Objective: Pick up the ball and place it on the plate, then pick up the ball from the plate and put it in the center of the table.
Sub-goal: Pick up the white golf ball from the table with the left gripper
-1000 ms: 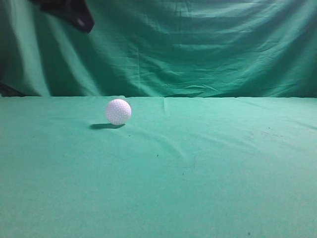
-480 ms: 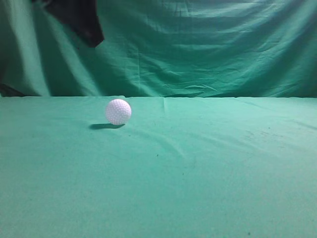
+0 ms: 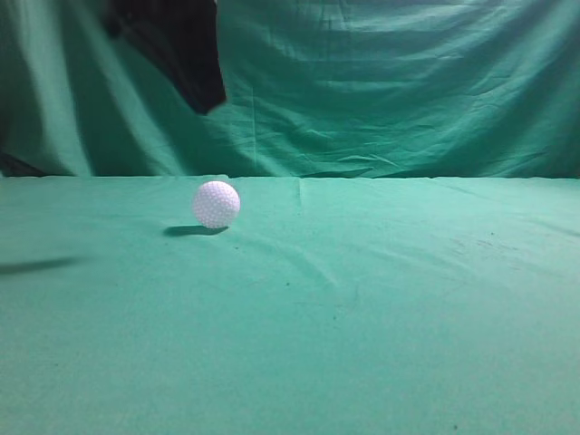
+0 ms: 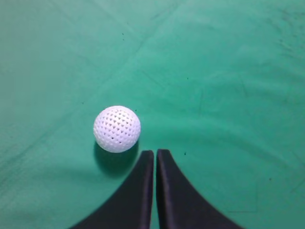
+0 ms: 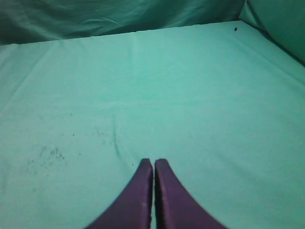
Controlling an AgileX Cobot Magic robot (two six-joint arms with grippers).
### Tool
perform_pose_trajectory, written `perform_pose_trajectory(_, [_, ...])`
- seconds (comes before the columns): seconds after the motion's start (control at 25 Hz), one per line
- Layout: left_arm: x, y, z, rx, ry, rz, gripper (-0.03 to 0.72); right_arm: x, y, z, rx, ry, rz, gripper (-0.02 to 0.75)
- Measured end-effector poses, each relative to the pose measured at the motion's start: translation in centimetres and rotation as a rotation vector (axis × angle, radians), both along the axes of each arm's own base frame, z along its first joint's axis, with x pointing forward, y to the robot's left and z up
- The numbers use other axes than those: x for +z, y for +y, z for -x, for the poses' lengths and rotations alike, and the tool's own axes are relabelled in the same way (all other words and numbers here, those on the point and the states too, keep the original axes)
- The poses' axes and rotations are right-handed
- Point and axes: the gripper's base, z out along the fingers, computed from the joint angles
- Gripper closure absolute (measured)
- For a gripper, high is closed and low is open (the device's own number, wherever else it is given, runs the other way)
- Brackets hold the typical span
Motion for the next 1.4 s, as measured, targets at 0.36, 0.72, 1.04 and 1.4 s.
perform_pose_trajectory(0.36, [-2.6, -1.0, -3.5, 0.057, 0.048, -0.102, 0.591, 0.0, 0.0, 0.0, 0.000, 0.000, 0.000, 0.738])
perform_pose_trajectory(0.72, [-5.4, -1.6, -4.3, 0.125, 0.116, -0.082, 0.027, 0.0, 0.0, 0.0, 0.000, 0.000, 0.000, 0.738])
perform_pose_trajectory(1.04, [-7.7, -1.9, -5.0, 0.148, 0.130, -0.089, 0.120, 0.0, 0.0, 0.0, 0.000, 0.000, 0.000, 0.738])
perform_pose_trajectory(1.4, [-8.4, -1.9, -5.1, 0.151, 0.137, -0.095, 0.146, 0.0, 0.0, 0.0, 0.000, 0.000, 0.000, 0.738])
